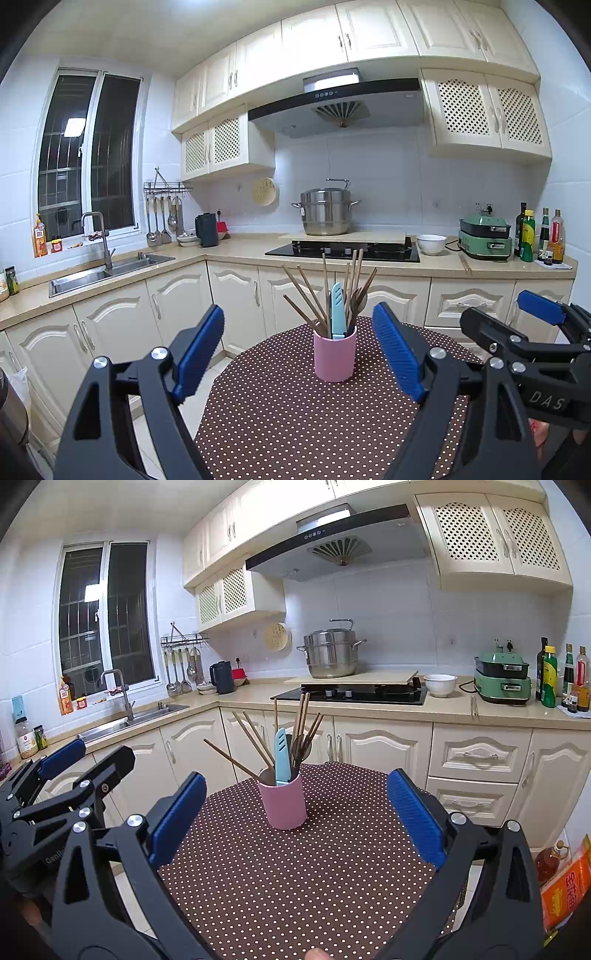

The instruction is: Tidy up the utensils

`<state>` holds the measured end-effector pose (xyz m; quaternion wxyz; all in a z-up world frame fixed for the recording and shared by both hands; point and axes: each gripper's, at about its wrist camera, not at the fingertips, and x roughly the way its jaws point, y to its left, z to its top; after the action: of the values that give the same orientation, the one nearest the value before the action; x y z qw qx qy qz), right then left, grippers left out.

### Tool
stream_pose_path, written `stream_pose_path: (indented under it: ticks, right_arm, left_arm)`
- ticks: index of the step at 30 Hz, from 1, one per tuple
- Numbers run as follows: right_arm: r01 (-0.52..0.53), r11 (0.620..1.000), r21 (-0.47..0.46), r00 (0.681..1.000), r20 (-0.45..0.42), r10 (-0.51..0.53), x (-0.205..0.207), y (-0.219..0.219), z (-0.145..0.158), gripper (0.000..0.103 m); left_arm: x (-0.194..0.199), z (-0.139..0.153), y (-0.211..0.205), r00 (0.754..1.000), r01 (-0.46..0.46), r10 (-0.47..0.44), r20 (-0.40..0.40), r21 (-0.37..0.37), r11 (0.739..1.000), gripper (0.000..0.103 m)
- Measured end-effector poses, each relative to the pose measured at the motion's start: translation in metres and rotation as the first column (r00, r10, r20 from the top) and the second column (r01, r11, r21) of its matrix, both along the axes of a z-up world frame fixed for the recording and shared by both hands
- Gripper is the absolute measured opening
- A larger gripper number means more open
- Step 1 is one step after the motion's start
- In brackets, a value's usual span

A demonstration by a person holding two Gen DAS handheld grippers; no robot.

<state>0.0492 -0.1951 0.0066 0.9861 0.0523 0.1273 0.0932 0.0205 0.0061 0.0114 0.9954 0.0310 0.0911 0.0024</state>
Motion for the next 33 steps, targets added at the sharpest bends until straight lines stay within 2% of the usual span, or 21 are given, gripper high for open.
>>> stream_pose_path:
  ticks: [33]
  right_arm:
    - [0.001,1.0,0.001,1.0,-0.004,-0.001,0.0012,-0.0004,-0.0012,0.096]
  left_arm:
    - [0.0004,-0.0014,0.0003,1.0,0.0,0.0,-0.006,0.002,1.0,0.081]
